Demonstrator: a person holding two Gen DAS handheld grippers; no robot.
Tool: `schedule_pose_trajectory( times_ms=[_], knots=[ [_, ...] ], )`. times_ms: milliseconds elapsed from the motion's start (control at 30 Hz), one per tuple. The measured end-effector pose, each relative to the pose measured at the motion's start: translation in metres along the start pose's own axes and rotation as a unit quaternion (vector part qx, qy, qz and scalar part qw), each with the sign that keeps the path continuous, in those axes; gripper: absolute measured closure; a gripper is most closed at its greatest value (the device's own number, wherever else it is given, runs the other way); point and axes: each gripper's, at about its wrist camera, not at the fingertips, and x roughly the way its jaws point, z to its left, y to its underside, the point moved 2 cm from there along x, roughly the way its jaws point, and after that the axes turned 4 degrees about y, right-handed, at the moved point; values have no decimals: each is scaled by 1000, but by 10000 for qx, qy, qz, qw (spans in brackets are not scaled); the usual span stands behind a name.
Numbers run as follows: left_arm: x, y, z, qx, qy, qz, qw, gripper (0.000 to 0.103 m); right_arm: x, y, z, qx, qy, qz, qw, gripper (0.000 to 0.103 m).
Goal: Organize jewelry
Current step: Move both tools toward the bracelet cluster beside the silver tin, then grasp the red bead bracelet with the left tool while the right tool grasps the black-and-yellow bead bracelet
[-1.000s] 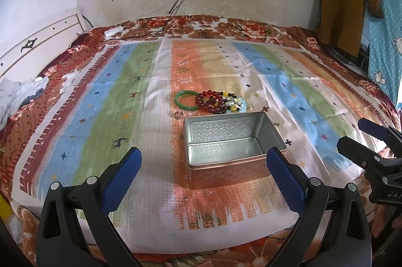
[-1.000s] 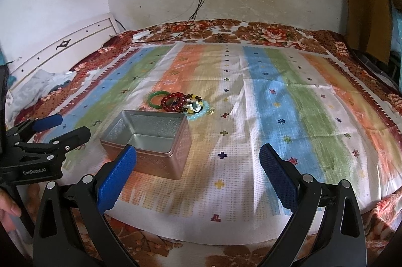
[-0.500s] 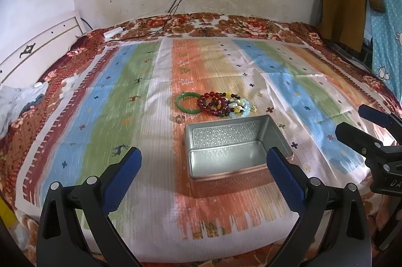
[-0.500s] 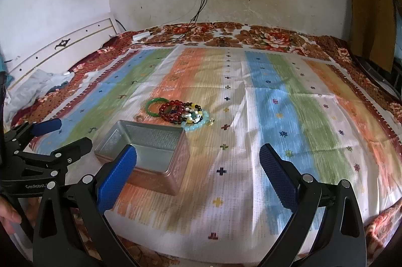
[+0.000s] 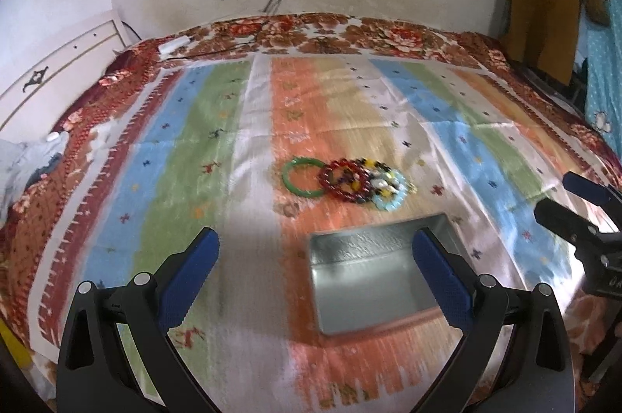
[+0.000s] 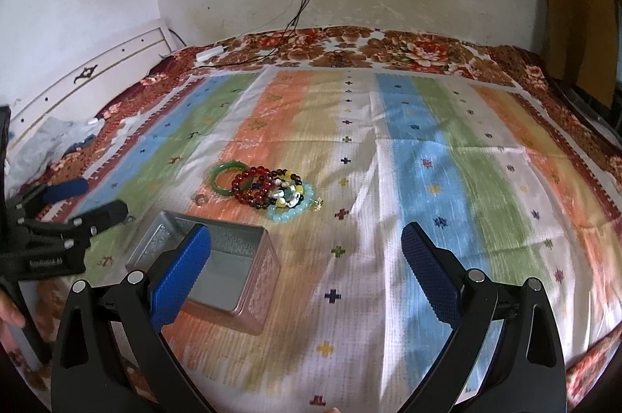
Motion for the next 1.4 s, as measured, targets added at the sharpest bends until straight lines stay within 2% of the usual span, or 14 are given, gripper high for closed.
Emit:
schedule_pose_trajectory(
  times_ms=[100, 433, 767, 1033, 1400],
  knots=[
    [6, -7, 5, -32, 106, 53, 9999, 5, 8, -4, 1, -65, -16, 68, 10000, 4],
    [33, -32, 12, 96, 95, 259, 9996, 5, 31, -24, -2, -152, 12, 209, 9997, 4],
    [60, -45, 20, -4, 182, 507, 9985, 6, 64, -38, -6, -271, 54, 476, 9985, 4],
    [77, -54, 19, -3, 309, 620, 9976, 6, 79, -47, -5, -275, -48, 542, 9981, 4],
    [108, -62, 20, -136, 452, 931, 9945, 7, 107, -54, -7, -66, -280, 867, 9958, 4]
  ],
)
